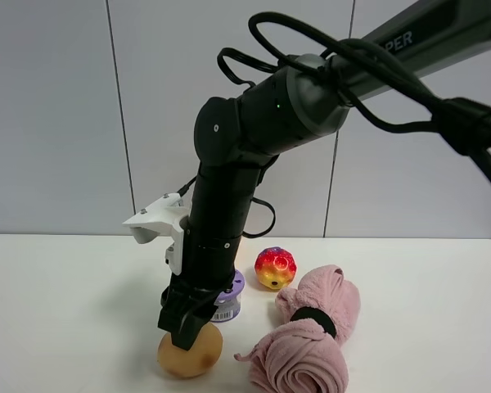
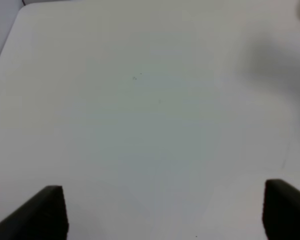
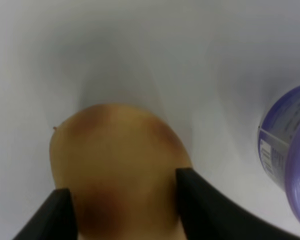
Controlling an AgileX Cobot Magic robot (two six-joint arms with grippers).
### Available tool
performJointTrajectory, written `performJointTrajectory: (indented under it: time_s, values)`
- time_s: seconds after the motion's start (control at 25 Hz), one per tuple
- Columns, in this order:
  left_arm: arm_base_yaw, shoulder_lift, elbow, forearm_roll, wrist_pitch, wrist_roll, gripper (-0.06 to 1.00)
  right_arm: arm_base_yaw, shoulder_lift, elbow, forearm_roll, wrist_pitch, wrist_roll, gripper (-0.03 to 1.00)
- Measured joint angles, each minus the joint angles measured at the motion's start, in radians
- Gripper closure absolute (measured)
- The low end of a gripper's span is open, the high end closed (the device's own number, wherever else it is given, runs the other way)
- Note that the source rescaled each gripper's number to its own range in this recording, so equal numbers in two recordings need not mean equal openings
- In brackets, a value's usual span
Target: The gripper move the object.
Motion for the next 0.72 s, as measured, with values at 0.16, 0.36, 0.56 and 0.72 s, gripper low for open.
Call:
performJointTrajectory:
  time_s: [0.16,0.36,0.56,0.72]
  values:
    - [0.000,0.000,0.000,0.000,0.000,0.000,-0.06,0.000,0.000,0.000,0.000,0.000,0.000,0.34]
    - [0.000,0.000,0.000,0.000,0.000,0.000,-0.06,0.000,-0.007,0.000,-0.004,0.007,0.035,0.25]
    - [0.000,0.000,0.000,0.000,0.000,0.000,-0.06,0.002,-0.134,0.000,-0.028,0.023,0.041,0.18]
    - [0.000,0.000,0.000,0.000,0.000,0.000,-0.06,0.002,-0.316,0.000,-0.097,0.003,0.076,0.17]
